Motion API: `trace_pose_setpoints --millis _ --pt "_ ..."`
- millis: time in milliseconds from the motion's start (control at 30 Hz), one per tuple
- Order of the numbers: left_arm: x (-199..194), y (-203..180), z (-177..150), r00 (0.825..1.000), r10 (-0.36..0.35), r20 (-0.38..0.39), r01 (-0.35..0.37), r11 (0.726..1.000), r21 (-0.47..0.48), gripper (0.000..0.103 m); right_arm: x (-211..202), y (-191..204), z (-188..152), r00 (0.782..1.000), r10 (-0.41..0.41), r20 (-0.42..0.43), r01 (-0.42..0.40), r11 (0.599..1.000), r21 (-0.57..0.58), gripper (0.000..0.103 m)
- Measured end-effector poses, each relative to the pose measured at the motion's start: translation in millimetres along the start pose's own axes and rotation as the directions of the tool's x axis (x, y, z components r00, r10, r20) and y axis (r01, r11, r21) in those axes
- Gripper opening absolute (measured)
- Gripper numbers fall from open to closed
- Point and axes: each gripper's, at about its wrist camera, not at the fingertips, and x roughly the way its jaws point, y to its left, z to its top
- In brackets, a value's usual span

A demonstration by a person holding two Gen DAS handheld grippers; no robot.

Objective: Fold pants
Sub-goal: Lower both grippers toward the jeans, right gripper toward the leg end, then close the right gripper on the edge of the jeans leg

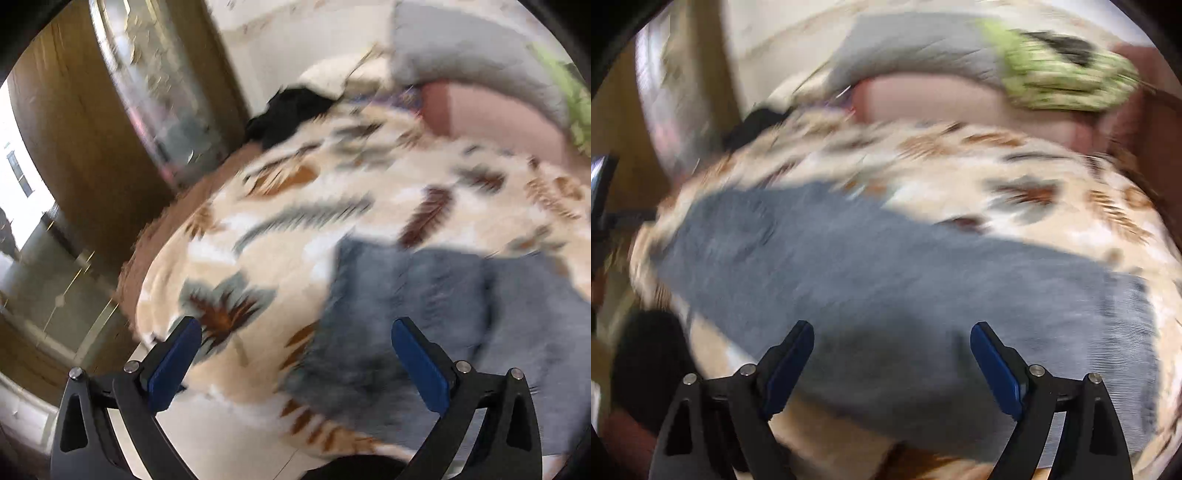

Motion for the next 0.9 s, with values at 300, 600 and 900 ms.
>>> trace_pose_setpoints --millis 300,600,900 --pt "-22.5 -108.3 -17.0 0.977 -0.207 -0.045 0.211 0.957 0.2 0.103 -9.1 -114.6 5.8 0.985 -0.171 0.005 0.155 0.906 0.394 0.089" --pt "-11.6 -176.9 -46.9 0.95 -0.255 -0.179 0.299 0.905 0.302 0.103 38.5 -157.1 25.8 0.98 -0.144 -0.139 0.191 0.88 0.435 0.033" --pt "14.0 -193.6 -55.1 0.945 -0.229 -0.235 0.298 0.898 0.325 0.103 53.2 -160.8 36.9 0.97 -0.19 -0.149 0.232 0.904 0.359 0.031"
